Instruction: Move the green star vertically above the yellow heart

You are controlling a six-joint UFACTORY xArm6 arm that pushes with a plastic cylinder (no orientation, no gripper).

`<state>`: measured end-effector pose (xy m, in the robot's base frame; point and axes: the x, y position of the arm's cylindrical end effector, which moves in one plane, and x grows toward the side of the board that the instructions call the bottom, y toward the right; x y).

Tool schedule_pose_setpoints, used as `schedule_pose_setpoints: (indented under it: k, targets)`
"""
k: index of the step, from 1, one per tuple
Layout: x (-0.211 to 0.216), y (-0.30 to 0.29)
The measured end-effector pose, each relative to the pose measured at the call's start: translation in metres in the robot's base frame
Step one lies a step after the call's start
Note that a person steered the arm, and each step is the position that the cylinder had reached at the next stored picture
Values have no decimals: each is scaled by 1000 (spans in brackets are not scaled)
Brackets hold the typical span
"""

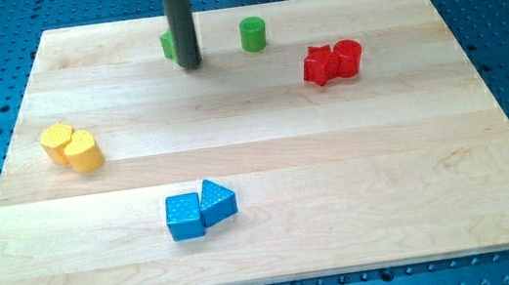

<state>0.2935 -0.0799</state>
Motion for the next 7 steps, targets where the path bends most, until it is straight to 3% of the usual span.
schedule_pose_setpoints:
  k: [1, 3, 4, 7]
  targets:
    - [-21, 40]
    - [-26, -2]
    - [-28, 49]
    - [-39, -55]
